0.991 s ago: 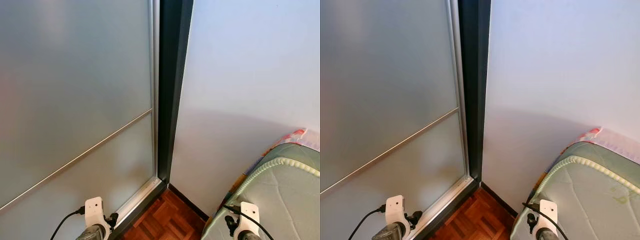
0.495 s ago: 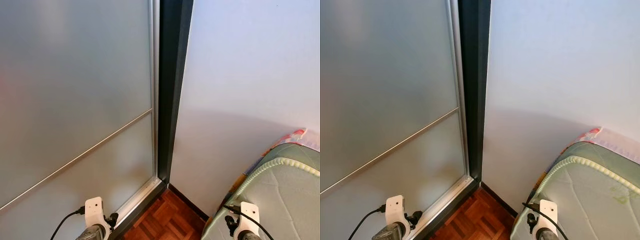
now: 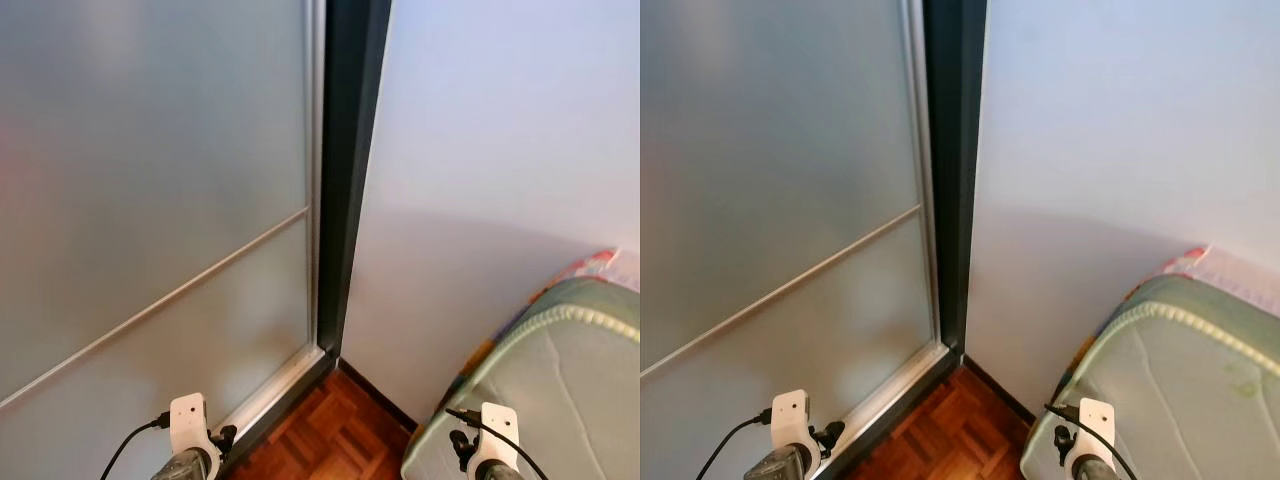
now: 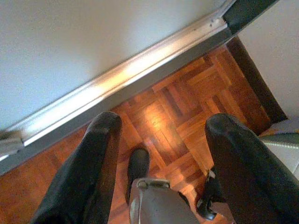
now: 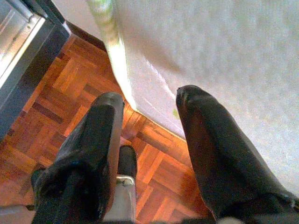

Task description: Clean up the room

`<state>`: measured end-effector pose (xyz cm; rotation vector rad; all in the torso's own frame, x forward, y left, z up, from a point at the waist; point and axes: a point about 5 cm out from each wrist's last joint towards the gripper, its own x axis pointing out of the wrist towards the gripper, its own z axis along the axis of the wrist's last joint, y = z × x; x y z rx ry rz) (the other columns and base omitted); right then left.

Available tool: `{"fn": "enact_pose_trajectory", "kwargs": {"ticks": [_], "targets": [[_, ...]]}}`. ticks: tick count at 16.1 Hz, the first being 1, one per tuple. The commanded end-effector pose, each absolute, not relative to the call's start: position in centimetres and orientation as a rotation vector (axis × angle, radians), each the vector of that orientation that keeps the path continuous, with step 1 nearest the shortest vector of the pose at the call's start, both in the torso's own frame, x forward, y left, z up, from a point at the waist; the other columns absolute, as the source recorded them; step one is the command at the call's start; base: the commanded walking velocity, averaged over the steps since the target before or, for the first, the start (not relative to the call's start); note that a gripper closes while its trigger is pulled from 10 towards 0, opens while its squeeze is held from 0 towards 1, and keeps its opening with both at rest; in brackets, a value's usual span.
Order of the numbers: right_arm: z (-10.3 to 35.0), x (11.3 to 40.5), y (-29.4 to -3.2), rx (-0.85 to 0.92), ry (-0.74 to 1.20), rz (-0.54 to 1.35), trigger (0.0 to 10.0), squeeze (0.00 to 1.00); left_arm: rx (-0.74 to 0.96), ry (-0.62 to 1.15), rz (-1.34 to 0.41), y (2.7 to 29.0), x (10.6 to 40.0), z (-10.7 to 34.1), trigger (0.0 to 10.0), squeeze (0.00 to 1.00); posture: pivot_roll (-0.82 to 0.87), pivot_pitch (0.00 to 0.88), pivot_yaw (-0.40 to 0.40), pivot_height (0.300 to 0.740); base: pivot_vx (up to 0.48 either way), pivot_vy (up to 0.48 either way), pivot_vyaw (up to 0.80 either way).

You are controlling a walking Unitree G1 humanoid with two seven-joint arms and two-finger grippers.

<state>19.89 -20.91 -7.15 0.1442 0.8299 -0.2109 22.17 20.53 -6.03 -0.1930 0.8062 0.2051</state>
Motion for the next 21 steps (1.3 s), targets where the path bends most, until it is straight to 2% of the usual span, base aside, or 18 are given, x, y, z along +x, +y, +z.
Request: {"fn": "enact_pose_trajectory", "kwargs": {"ticks": [1,21], "targets": [[-4.68,24.52,-20.22,0.192,0.839,-0.1,10.0,0.0,-0.01,0.957,0.078,20.07,18.59,-8.12,10.0,0.0,0.11,0.0,-0.023,0.74,-0.27,0.0,0.0],[-4.79,24.37,-20.13,0.2,0.844,-0.09,10.0,0.0,-0.004,0.964,0.067,19.95,18.44,-8.22,10.0,0.0,0.11,0.0,-0.022,0.74,-0.271,0.0,0.0]]}}
